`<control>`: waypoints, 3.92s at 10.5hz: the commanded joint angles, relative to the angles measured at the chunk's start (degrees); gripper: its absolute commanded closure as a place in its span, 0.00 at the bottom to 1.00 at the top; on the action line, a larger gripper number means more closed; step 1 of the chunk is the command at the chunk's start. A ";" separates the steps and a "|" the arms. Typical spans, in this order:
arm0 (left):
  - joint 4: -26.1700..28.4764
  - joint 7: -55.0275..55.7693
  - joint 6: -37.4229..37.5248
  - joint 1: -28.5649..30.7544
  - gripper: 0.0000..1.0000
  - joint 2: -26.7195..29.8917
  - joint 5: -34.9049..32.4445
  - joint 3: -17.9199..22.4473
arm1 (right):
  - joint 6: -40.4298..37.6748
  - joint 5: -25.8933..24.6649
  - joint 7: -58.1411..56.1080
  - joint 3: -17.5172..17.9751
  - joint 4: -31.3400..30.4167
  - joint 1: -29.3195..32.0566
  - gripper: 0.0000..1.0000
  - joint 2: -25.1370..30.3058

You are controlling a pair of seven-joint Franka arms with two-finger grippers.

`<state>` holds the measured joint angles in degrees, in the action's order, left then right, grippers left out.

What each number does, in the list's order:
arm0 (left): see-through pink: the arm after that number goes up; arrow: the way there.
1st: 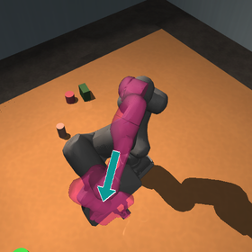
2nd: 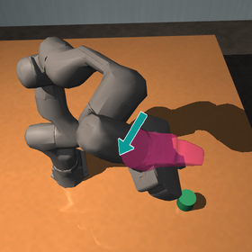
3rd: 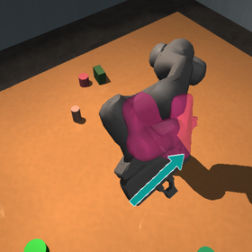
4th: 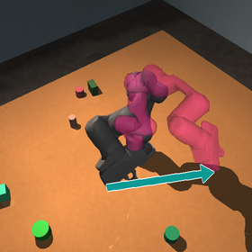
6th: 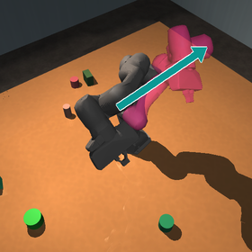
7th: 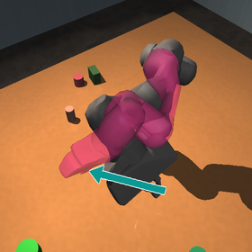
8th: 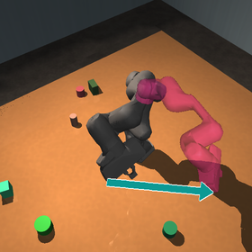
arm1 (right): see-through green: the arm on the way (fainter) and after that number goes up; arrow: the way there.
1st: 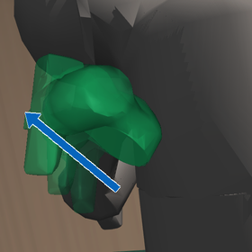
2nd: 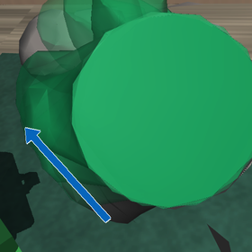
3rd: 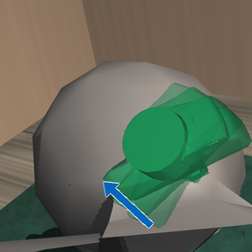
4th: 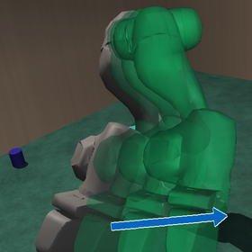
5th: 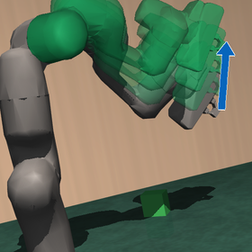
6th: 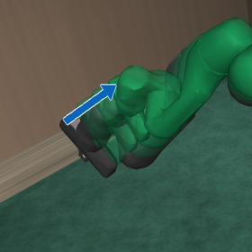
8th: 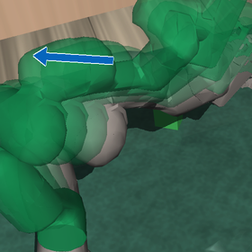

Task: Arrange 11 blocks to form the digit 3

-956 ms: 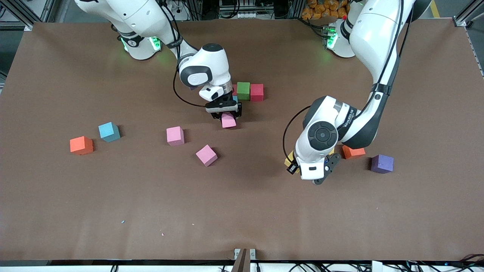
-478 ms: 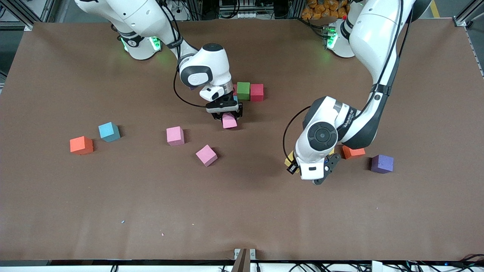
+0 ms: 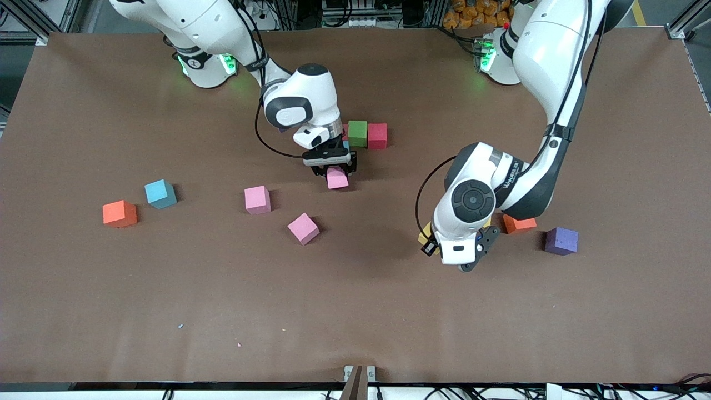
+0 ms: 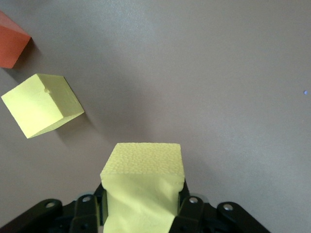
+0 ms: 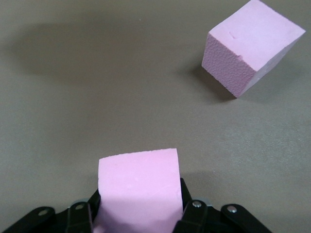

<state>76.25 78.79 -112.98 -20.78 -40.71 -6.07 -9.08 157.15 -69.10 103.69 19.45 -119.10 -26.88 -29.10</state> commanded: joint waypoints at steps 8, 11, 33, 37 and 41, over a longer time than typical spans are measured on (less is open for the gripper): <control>0.21 -0.39 -0.40 -0.14 1.00 -0.86 -1.14 0.20 | 0.52 -1.91 2.74 -0.73 -0.17 -1.25 0.56 -0.86; 0.21 -0.39 -0.40 -0.22 1.00 -1.21 -1.14 0.20 | 0.70 -2.00 2.65 -0.73 -0.17 -1.25 0.00 -0.87; 22.42 51.08 -17.52 -1.36 1.00 6.51 0.88 -10.77 | -1.22 6.25 -6.49 4.88 -0.87 6.31 0.00 6.43; 24.03 59.01 -18.50 -1.54 1.00 6.52 0.79 -12.19 | -10.17 17.39 -10.17 12.26 -0.97 6.75 0.00 9.24; 26.14 61.74 -20.69 -2.07 1.00 6.08 0.97 -12.89 | -18.98 33.46 -29.37 16.32 0.09 8.68 0.00 13.27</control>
<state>100.35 138.83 -132.07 -22.64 -35.71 -5.65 -21.82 140.31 -41.59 81.82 34.12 -118.33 -20.07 -18.98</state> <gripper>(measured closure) 0.458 0.000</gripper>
